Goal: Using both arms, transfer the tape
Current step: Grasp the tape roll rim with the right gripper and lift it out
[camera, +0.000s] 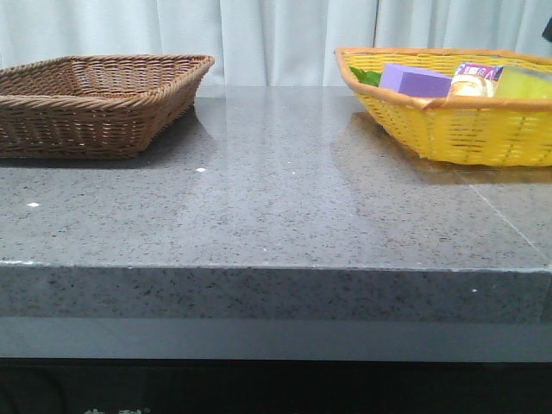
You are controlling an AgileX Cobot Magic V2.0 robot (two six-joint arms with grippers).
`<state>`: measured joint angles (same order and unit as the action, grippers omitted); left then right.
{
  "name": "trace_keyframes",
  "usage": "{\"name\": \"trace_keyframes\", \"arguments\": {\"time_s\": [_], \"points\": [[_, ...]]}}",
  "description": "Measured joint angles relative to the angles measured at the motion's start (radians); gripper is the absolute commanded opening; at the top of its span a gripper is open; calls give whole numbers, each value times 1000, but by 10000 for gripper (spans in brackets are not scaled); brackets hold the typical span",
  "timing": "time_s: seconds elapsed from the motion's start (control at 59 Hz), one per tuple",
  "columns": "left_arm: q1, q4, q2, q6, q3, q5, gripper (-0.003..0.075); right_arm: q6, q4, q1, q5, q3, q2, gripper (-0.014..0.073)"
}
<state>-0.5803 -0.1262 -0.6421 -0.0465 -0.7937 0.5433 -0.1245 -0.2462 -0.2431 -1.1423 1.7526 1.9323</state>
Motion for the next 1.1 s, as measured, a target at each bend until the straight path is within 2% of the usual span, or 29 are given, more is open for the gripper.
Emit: {"name": "trace_keyframes", "arguments": {"time_s": [0.186,0.305,0.322,0.474,0.796,0.931,1.101], "points": [[0,0,0,0,0,0,385,-18,-7,12,-7,0,-127,110],[0,0,0,0,0,0,385,-32,-7,64,-7,0,-225,110],[0,0,0,0,0,0,385,-40,-7,108,-7,0,-267,110],[0,0,0,0,0,0,385,-48,-10,260,-5,0,-332,110],[0,0,0,0,0,0,385,-50,42,593,49,0,-320,110],[0,0,0,0,0,0,385,-22,98,688,75,2,-289,110],[0,0,0,0,0,0,385,17,182,748,80,26,-220,110]]}}
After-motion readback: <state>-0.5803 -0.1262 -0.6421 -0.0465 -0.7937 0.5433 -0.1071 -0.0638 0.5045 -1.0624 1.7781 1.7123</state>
